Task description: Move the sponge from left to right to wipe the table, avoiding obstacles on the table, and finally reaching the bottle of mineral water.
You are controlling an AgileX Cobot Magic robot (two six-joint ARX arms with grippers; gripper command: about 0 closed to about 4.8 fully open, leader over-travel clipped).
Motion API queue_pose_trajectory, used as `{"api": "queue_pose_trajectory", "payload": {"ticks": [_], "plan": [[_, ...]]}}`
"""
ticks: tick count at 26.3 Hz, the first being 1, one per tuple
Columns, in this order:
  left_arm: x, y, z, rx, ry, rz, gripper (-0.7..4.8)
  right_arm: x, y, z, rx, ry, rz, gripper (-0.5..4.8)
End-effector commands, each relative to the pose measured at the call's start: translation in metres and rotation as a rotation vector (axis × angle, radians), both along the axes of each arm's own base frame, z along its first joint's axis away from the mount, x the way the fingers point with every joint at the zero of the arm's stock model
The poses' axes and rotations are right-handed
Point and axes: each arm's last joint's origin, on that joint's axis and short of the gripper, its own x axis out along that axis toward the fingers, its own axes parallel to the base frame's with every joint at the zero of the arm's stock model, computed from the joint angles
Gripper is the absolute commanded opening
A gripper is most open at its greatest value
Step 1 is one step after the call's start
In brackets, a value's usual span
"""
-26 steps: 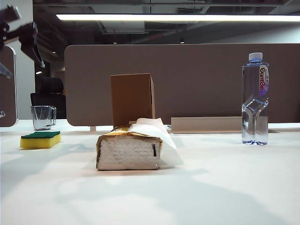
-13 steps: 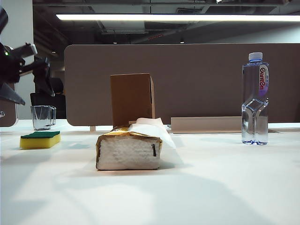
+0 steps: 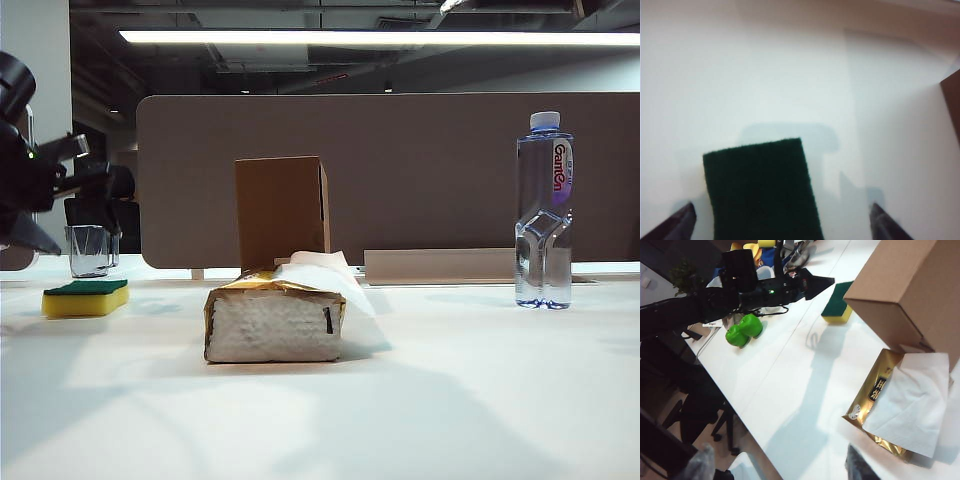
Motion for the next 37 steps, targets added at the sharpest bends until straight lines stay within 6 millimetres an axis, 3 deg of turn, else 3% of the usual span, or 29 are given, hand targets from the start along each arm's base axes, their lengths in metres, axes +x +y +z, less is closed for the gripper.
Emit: {"api": "queue_pose_trajectory", "payload": {"ticks": [1, 14, 21, 28, 31, 37], "plan": [[0.003, 0.0, -0.009, -0.002, 0.019, -0.006, 4.79, 0.001, 0.001, -0.001, 0.007, 0.019, 0.026, 3.41], [0.013, 0.002, -0.038, 0.024, 0.042, -0.018, 4.79, 0.001, 0.001, -0.003, 0.001, 0.035, 0.026, 3.41], [0.015, 0.003, -0.043, 0.025, 0.047, -0.011, 4.79, 0.0, 0.001, -0.003, 0.0, 0.04, 0.026, 3.41], [0.015, 0.005, -0.043, 0.025, 0.045, -0.007, 4.56, 0.0, 0.001, -0.003, 0.0, 0.04, 0.026, 3.41], [0.016, 0.005, -0.041, 0.027, 0.026, -0.006, 3.92, 0.0, 0.001, -0.003, 0.0, 0.04, 0.026, 3.41], [0.019, 0.006, -0.052, 0.03, 0.042, -0.001, 3.89, 0.0, 0.001, -0.003, 0.0, 0.04, 0.026, 3.41]]}}
